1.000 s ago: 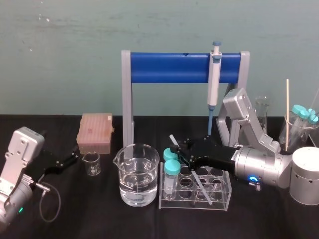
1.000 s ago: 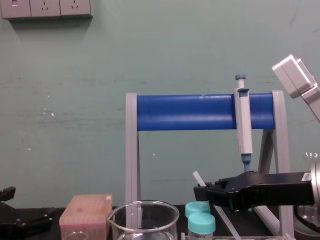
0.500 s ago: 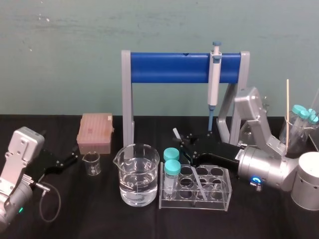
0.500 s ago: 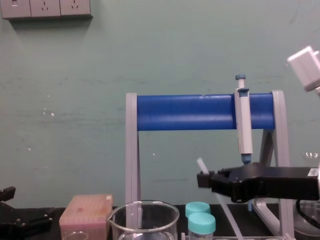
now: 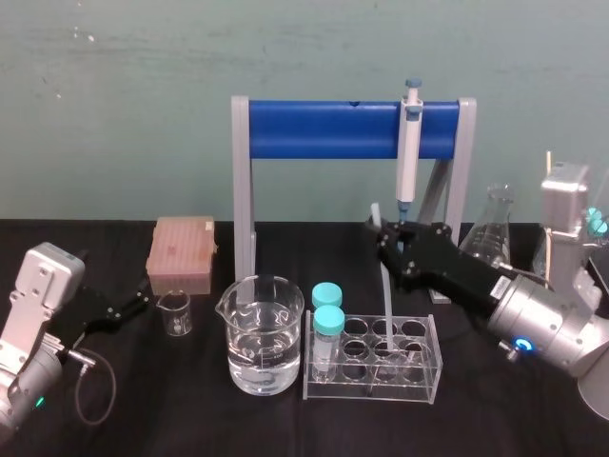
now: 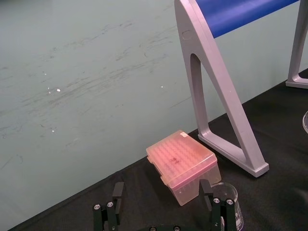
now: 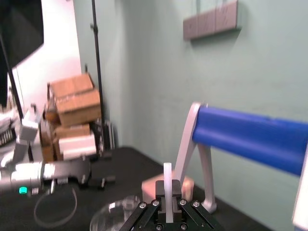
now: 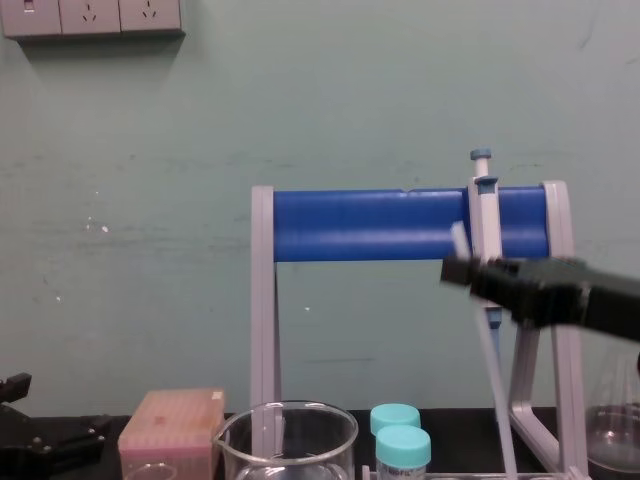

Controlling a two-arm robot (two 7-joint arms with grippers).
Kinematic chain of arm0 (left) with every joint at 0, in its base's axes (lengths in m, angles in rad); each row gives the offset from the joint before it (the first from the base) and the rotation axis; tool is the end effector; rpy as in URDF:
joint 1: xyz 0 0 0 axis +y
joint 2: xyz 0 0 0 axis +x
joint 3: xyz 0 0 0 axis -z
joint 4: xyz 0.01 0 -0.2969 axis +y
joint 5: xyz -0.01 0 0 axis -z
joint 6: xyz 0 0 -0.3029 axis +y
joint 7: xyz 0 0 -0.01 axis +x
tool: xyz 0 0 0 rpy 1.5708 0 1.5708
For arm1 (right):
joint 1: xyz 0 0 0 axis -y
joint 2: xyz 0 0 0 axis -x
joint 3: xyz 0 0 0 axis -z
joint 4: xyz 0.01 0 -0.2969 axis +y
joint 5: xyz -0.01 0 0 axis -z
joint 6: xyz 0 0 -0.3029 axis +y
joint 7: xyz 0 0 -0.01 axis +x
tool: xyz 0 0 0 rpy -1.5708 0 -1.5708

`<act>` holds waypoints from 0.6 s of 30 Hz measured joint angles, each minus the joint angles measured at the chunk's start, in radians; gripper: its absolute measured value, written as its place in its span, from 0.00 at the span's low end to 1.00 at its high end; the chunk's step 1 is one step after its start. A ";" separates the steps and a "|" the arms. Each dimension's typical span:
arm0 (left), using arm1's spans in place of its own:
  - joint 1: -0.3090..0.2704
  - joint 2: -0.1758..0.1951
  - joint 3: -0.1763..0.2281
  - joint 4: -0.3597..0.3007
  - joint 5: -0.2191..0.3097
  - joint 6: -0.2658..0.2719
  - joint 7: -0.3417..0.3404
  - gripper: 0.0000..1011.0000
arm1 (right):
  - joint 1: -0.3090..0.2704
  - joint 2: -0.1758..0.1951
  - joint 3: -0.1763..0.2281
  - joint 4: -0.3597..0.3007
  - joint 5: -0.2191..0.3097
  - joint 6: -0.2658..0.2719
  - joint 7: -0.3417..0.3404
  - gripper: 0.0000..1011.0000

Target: Pick up the stirring rod with one hand, then place it down.

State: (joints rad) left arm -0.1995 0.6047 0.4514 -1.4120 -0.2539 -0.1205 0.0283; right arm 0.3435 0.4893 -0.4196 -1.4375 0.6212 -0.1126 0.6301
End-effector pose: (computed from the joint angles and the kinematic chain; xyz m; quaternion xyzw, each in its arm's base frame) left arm 0.3536 0.0882 -0.3067 0.1415 -0.1325 0.5799 0.7913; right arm 0.3982 -0.0492 -0.2479 0.0572 -0.0379 -0.3160 0.9463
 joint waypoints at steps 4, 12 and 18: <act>0.000 0.000 0.000 0.000 0.000 0.000 0.000 0.99 | -0.011 -0.005 0.032 -0.028 0.040 -0.018 0.006 0.07; 0.000 0.000 0.000 0.000 0.000 0.000 0.000 0.99 | 0.003 -0.010 0.095 -0.085 0.110 -0.036 0.008 0.07; 0.000 0.000 0.000 0.000 0.000 0.000 0.000 0.99 | 0.027 -0.004 0.116 -0.112 0.122 -0.050 0.006 0.07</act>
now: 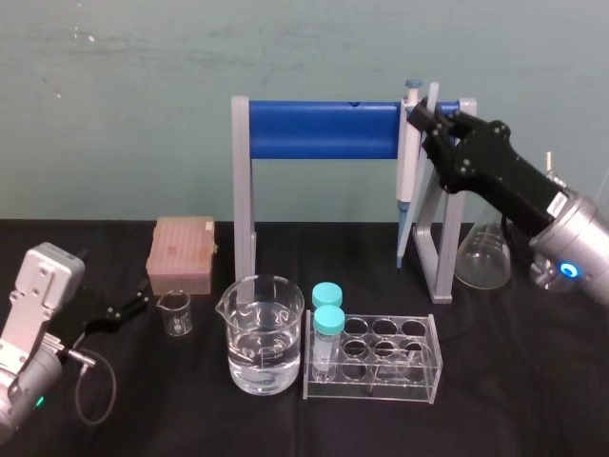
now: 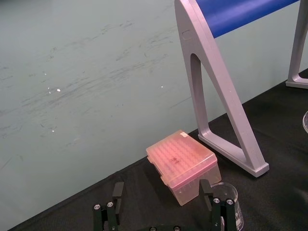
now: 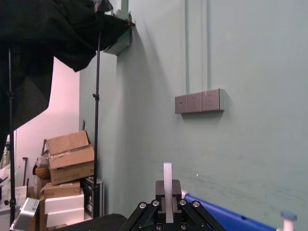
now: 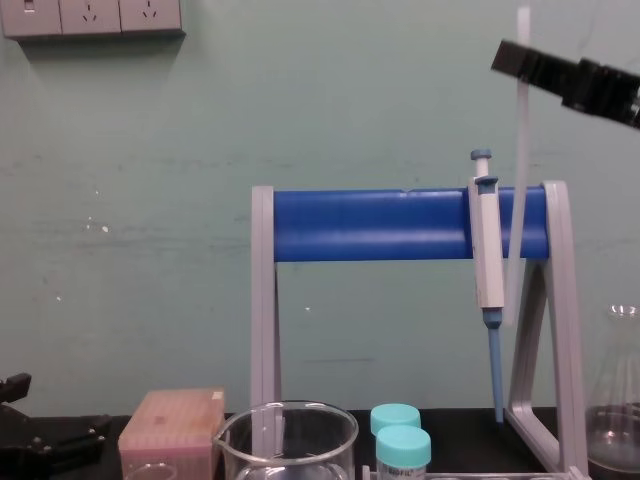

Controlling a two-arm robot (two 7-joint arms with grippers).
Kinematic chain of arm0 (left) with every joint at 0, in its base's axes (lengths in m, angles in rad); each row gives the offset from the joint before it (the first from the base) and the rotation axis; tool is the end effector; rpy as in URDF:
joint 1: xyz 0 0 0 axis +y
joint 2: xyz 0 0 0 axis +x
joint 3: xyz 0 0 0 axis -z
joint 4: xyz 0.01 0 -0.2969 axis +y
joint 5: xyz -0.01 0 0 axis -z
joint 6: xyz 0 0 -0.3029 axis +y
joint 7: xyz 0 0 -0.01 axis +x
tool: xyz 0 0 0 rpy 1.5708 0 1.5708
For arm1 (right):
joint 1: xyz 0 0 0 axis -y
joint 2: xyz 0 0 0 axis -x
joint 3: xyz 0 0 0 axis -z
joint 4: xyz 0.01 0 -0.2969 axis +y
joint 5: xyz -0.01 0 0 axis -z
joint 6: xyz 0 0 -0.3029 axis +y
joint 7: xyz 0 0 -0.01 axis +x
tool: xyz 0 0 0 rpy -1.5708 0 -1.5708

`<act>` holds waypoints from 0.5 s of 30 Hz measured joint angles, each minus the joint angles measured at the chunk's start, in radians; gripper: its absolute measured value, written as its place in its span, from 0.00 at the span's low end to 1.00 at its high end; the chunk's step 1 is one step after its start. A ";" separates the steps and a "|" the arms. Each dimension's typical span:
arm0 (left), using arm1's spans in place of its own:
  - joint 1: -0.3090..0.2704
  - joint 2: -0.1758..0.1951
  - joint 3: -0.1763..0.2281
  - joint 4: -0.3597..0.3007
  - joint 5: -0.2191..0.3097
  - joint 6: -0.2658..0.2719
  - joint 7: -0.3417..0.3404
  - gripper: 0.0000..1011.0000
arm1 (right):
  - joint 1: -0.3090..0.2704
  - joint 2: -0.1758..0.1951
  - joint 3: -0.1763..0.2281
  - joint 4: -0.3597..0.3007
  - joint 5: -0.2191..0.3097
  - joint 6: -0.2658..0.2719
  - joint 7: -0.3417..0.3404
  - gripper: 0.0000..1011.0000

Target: Pick up the stirring rod with one hand, then place it down.

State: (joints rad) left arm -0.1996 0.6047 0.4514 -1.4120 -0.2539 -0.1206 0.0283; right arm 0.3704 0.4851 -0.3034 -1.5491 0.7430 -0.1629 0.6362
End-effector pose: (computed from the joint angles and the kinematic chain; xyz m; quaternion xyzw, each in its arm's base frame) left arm 0.3537 0.0882 -0.3067 0.1414 -0.1325 0.5799 0.7913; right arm 0.4034 -0.0614 -0.1876 0.1753 -0.0974 -0.3217 0.9254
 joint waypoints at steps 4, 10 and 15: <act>0.000 0.000 0.000 0.000 0.000 0.000 0.000 0.99 | 0.009 0.005 0.002 -0.004 0.000 -0.004 0.000 0.07; 0.000 0.000 0.000 0.000 0.000 0.000 0.000 0.99 | 0.016 0.009 -0.004 -0.004 -0.002 -0.005 0.006 0.07; 0.000 0.000 0.000 0.000 0.000 0.000 0.000 0.99 | 0.015 0.014 -0.006 -0.004 -0.002 -0.004 0.007 0.07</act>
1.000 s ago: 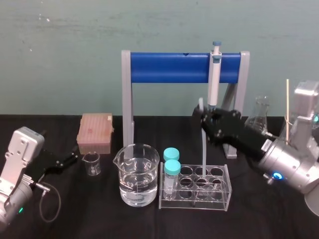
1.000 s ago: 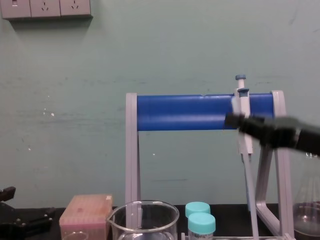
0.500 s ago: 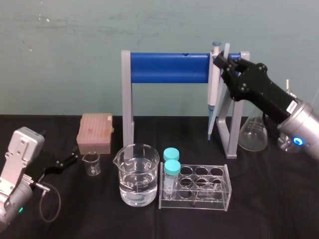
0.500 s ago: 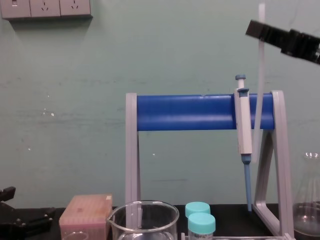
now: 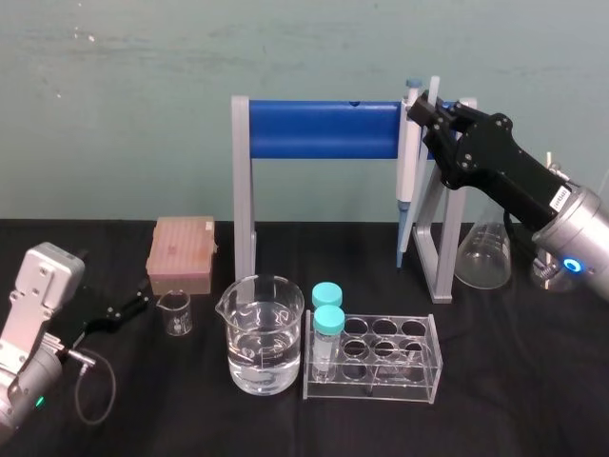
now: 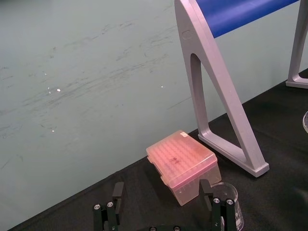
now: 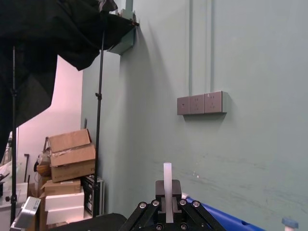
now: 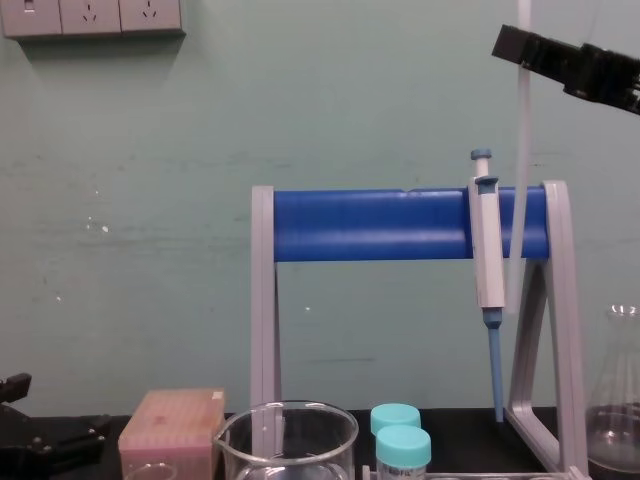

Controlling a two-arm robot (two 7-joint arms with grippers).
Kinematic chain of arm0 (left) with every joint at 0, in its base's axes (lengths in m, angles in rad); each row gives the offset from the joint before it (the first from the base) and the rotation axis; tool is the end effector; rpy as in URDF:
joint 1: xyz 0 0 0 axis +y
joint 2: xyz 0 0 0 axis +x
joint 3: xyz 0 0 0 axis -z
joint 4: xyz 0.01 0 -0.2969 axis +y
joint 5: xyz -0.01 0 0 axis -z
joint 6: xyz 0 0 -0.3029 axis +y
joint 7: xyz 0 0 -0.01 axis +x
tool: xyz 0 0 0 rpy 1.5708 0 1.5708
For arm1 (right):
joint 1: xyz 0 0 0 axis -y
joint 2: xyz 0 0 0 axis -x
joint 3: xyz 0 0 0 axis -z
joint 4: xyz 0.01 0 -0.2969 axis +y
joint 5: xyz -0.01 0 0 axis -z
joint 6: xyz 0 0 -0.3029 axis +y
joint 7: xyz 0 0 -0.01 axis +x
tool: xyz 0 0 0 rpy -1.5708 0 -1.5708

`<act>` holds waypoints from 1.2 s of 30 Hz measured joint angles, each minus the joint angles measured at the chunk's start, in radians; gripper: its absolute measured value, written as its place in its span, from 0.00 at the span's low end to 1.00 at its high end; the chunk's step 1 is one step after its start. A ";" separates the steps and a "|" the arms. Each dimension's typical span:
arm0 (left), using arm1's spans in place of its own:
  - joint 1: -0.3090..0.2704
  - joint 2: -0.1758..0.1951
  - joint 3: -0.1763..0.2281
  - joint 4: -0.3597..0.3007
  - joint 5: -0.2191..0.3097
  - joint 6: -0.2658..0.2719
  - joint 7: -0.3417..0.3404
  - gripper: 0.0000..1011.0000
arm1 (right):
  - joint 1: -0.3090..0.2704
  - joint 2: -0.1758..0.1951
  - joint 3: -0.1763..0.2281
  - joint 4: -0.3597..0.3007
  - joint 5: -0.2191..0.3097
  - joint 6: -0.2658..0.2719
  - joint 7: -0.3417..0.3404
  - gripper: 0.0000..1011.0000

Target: Pick up the stirring rod with one hand, then place it down.

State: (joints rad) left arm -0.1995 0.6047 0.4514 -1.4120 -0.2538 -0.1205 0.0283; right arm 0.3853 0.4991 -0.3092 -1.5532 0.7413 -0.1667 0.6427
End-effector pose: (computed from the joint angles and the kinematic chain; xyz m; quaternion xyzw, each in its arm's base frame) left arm 0.3536 0.0882 -0.3067 0.1415 -0.1325 0.5799 0.7913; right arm 0.4052 -0.0637 -0.1806 0.1712 -0.1093 -0.3158 0.9268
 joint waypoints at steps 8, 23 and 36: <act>0.000 0.000 0.000 0.000 0.000 0.000 0.000 0.99 | -0.008 0.006 -0.001 -0.004 0.003 0.004 0.000 0.07; 0.000 0.000 0.000 0.000 0.000 0.000 0.000 0.99 | -0.016 0.016 -0.003 -0.011 0.007 0.006 0.003 0.07; 0.000 0.000 0.000 0.000 0.000 0.000 0.000 0.99 | -0.017 0.017 -0.006 -0.010 0.005 0.005 0.003 0.07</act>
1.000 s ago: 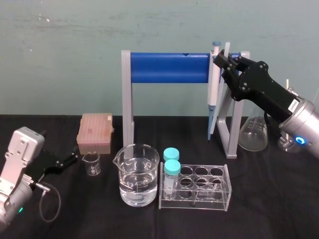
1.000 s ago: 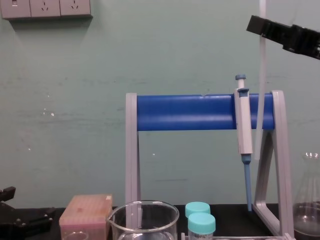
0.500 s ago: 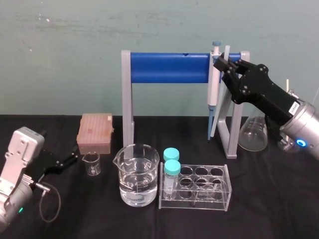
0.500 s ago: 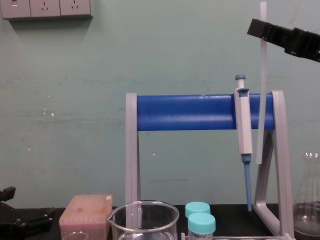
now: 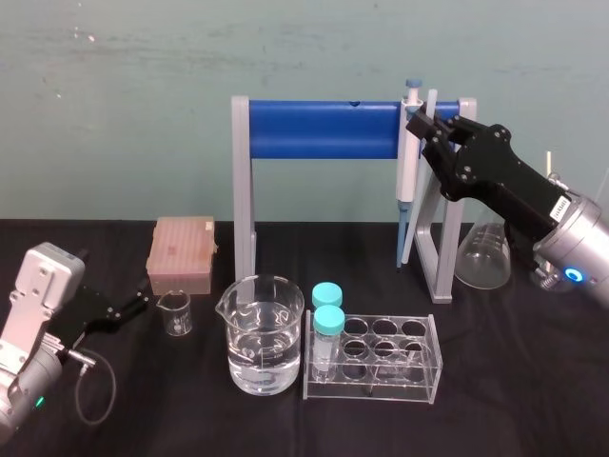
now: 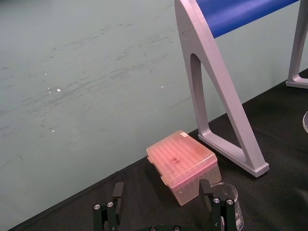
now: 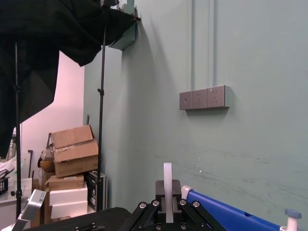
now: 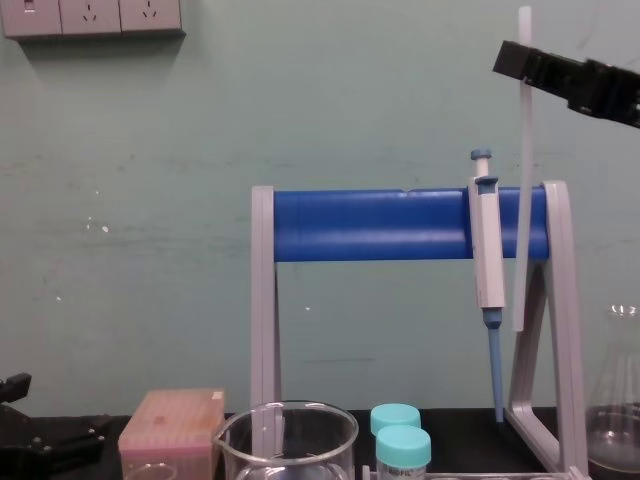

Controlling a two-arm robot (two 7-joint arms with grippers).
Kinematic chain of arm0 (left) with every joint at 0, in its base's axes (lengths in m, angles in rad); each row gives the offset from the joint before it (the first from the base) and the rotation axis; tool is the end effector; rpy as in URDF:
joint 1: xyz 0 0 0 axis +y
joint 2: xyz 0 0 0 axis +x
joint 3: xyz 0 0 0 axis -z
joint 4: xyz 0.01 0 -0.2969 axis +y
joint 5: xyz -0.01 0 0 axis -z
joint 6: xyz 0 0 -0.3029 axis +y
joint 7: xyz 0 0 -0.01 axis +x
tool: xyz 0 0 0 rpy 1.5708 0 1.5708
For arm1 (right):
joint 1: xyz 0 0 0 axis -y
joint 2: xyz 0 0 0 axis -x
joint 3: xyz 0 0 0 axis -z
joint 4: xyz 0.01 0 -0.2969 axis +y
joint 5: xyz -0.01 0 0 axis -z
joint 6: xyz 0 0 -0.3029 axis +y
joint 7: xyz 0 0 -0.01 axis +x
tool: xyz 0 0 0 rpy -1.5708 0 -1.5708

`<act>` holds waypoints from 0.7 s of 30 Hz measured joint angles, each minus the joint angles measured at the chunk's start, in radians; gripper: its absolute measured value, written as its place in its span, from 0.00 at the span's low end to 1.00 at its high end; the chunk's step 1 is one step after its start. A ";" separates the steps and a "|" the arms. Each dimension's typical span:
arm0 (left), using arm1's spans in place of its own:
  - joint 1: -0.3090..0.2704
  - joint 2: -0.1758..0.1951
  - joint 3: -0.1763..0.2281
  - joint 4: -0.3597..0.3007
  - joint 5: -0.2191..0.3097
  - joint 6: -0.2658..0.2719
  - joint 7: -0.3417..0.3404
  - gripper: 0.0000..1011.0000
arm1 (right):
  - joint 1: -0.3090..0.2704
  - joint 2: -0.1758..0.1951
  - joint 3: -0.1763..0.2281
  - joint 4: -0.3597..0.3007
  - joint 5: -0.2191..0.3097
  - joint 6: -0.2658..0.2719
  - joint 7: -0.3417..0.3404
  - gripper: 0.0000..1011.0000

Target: Pick up the stirring rod with one hand, then place it down.

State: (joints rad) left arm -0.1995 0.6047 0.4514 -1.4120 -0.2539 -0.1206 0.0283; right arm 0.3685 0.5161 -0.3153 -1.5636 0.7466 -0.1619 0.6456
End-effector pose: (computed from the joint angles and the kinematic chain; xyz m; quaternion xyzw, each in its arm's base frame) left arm 0.3536 0.0882 -0.3067 0.1415 -0.1325 0.5799 0.7913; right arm 0.4006 -0.0658 -0.1848 0.1627 -0.1032 -0.3123 0.9302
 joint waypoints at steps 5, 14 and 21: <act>0.000 0.000 0.000 0.000 0.000 0.000 0.000 0.99 | 0.000 -0.001 -0.001 0.002 -0.001 -0.001 0.000 0.07; 0.000 0.000 0.000 0.000 0.000 0.000 0.000 0.99 | 0.000 -0.002 -0.002 0.005 -0.001 -0.002 0.001 0.07; 0.000 0.000 0.000 0.000 0.000 0.000 0.000 0.99 | 0.001 -0.002 -0.002 0.008 0.000 -0.002 0.004 0.07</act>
State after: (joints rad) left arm -0.1995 0.6047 0.4514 -1.4120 -0.2539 -0.1205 0.0283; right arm 0.3698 0.5139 -0.3174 -1.5553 0.7462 -0.1635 0.6499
